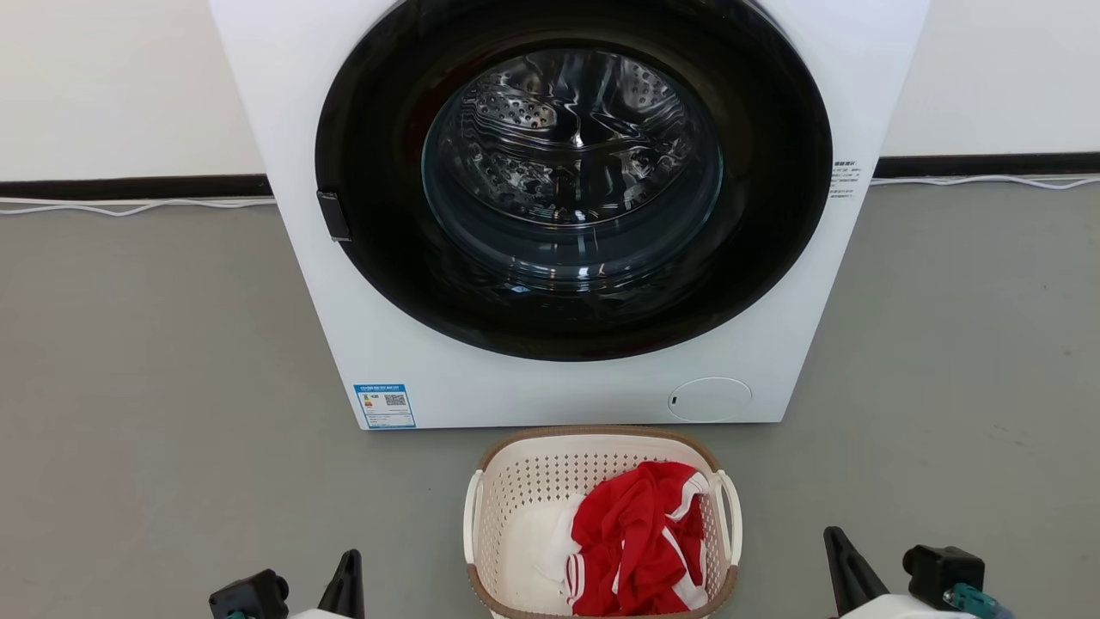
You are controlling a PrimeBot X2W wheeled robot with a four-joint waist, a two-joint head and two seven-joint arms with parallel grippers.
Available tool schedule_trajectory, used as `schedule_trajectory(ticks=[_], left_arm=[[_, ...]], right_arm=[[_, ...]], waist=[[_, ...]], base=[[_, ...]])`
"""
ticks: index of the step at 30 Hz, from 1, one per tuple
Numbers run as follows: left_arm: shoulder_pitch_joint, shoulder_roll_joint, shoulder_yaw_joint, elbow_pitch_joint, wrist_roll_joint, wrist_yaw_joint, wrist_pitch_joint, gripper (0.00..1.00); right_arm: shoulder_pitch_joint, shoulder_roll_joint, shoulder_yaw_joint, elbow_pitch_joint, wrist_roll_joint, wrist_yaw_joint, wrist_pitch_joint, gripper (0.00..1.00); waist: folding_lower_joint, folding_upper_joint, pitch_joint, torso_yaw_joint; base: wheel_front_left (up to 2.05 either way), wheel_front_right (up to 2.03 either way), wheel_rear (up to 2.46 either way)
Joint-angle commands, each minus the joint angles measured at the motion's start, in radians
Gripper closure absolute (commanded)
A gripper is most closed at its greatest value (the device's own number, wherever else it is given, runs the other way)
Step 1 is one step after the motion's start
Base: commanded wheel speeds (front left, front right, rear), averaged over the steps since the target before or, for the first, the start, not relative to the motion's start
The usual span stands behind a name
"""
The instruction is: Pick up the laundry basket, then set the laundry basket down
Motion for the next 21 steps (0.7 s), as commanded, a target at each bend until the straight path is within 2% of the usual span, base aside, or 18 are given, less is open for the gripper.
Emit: schedule_trajectory(ticks=[1, 21], left_arm=[[-0.04, 0.005, 0.014, -0.032, -0.026, -0.009, 0.004, 1.0], [-0.046, 0.005, 0.054, -0.083, -0.218, -0.034, 0.061, 1.0]], right_arm=[[-0.036, -0.003, -0.005, -0.034, 0.036, 0.001, 0.007, 1.0], [-0.032, -0.003, -0.023, -0.106, 0.284, 0.002, 0.063, 1.0]], waist=[[-0.0002, -0.0001, 0.001, 0.0], [-0.0002, -0.0001, 0.01, 0.001]], base=[[0.0, 0.0, 0.0], [0.0, 0.0, 0.0]])
